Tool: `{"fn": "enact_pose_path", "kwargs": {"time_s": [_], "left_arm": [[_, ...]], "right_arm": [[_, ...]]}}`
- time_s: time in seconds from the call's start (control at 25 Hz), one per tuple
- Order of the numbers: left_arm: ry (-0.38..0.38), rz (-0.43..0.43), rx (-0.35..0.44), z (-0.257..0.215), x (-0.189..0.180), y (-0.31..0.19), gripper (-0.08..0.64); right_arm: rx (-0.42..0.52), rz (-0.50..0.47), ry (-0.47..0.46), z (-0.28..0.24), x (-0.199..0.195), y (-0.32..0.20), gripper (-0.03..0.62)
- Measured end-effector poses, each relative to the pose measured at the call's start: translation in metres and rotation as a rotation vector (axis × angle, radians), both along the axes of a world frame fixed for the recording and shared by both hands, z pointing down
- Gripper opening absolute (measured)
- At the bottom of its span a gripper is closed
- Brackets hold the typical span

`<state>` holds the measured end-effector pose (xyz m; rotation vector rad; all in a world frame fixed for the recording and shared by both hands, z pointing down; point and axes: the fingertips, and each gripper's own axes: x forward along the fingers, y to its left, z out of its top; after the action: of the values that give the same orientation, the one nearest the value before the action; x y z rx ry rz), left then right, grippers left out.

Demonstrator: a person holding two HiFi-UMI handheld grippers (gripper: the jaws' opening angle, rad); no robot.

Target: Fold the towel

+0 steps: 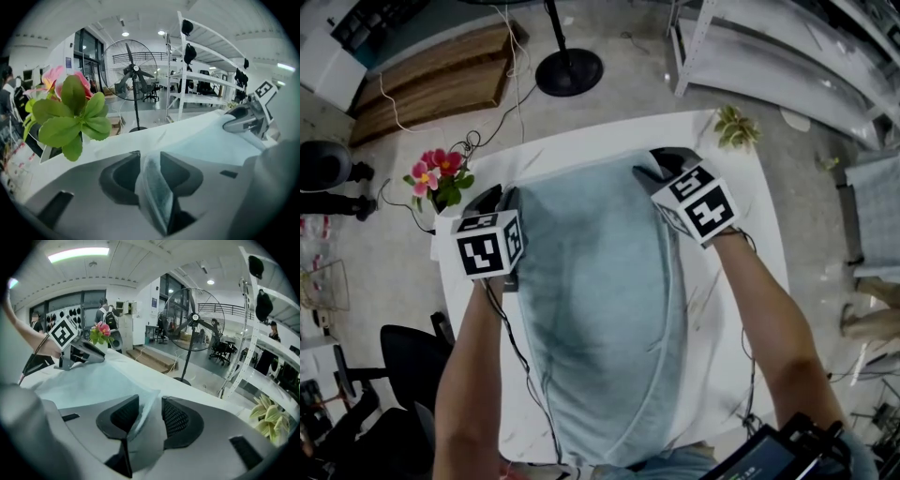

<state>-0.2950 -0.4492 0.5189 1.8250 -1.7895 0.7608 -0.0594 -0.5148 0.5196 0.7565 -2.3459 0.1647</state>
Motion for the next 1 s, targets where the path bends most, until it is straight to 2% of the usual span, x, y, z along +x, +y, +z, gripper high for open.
{"fn": "enact_pose_path", "kwargs": {"time_s": [0.04,0.12,0.32,0.52,0.76,1.0], "left_arm": [[0.034,-0.005,0.009,-0.003,0.001,0.001,0.153],[0.062,-0.008,0.029,-0.011,0.002,0.002,0.174],[0.055,0.019,0.084,-0.037,0.012,0.01,0.192],[0.055,0.033,0.157,-0.084,0.02,0.032,0.192],[0.063,0.066,0.236,-0.143,0.04,0.089,0.192],[0.07,0.081,0.272,-0.174,0.051,0.184,0.19]], "right_arm": [[0.002,0.001,-0.023,-0.005,0.0,-0.002,0.184],[0.029,0.006,-0.051,-0.019,0.0,-0.006,0.201],[0.096,0.012,-0.112,-0.059,-0.003,-0.002,0.206],[0.144,-0.015,-0.131,-0.098,-0.007,0.028,0.206],[0.177,-0.047,-0.141,-0.134,-0.001,0.087,0.204],[0.179,-0.114,-0.134,-0.152,-0.004,0.184,0.201]]}}
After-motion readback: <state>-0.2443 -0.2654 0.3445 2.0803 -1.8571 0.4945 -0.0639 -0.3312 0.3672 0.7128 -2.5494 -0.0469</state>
